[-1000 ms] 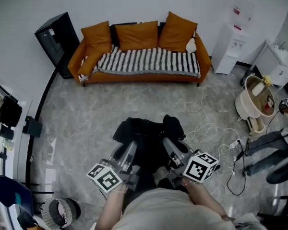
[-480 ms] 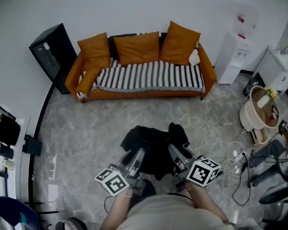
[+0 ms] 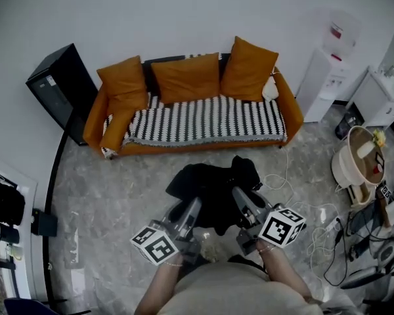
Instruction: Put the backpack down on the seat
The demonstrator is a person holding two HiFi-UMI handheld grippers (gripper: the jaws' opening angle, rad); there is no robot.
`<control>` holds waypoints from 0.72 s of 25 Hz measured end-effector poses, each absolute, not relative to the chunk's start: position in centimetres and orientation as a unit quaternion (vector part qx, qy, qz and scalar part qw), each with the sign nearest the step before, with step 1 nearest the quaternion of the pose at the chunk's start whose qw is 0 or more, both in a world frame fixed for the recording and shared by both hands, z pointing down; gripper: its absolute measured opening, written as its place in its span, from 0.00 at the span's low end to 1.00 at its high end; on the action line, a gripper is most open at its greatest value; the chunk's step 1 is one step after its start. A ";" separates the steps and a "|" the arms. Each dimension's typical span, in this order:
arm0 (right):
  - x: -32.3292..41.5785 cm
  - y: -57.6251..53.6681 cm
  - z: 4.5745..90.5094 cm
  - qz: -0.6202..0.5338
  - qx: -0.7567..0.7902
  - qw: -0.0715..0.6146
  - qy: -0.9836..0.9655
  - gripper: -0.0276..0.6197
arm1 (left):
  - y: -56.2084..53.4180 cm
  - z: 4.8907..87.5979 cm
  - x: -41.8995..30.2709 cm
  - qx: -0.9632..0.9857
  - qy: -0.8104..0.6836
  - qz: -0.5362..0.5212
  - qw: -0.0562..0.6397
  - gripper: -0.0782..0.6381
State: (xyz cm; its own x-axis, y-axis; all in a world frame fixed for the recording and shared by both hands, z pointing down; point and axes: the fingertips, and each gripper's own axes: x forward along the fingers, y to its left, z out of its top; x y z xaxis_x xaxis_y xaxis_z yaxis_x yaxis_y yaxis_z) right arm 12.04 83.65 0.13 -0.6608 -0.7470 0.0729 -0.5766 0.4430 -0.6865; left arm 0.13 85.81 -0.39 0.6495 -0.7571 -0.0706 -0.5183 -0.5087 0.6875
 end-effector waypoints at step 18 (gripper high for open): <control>9.3 68.1 2.5 -0.383 -0.373 0.112 0.838 0.10 | 70.5 1.3 -2.6 0.831 -0.398 -0.186 0.340 0.20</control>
State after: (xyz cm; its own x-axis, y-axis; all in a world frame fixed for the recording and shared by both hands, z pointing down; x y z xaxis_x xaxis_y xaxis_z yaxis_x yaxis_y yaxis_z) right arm 9.33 68.11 2.48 -0.6965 -0.7108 0.0986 -0.5400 0.4286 -0.7243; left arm -2.61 70.54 1.26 0.6131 -0.7891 -0.0387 -0.5352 -0.4508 0.7144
